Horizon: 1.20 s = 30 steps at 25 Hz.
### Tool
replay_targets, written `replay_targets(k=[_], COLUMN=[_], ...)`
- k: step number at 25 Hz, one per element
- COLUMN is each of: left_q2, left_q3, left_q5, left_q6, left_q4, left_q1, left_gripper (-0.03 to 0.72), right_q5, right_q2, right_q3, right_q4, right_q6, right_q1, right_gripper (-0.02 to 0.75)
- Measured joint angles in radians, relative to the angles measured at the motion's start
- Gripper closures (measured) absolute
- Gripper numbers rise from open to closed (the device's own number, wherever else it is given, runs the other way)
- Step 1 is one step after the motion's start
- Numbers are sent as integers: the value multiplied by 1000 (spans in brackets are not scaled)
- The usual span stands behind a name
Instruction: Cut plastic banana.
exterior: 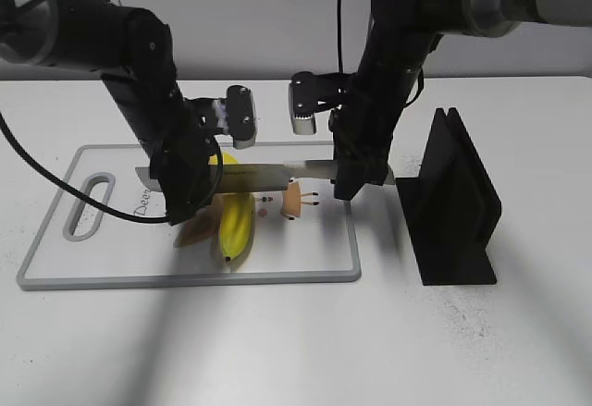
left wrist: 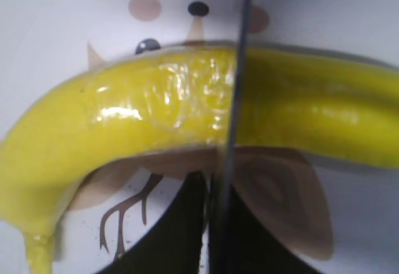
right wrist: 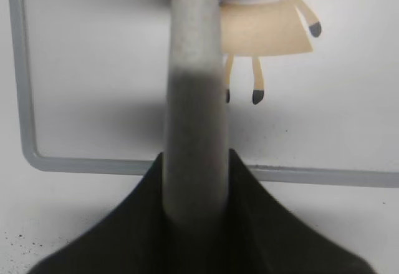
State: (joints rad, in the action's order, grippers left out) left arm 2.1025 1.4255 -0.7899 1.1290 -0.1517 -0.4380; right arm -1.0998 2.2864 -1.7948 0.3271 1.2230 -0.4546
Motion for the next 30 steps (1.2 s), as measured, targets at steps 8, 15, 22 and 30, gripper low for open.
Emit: replay_targets(k=[8, 15, 22, 30], left_q2=[-129, -245, -284, -284], left_q3=[-3, -3, -3, -3], left_q5=[-45, -102, -121, -121], left_q6=[-1, -3, -4, -12], left_q4=[31, 26, 20, 12], left_q1=[0, -2, -2, -2], left_gripper=[690, 690, 690, 582], right_q5=[-17, -51, -56, -62], right_q2=[-115, -231, -259, -259], right_q3=[1, 1, 1, 2], right_q4=[8, 18, 23, 24], right_q6=[-7, -11, -11, -18], right_q1=[-4, -9, -9, -10], right_gripper=[573, 574, 575, 575])
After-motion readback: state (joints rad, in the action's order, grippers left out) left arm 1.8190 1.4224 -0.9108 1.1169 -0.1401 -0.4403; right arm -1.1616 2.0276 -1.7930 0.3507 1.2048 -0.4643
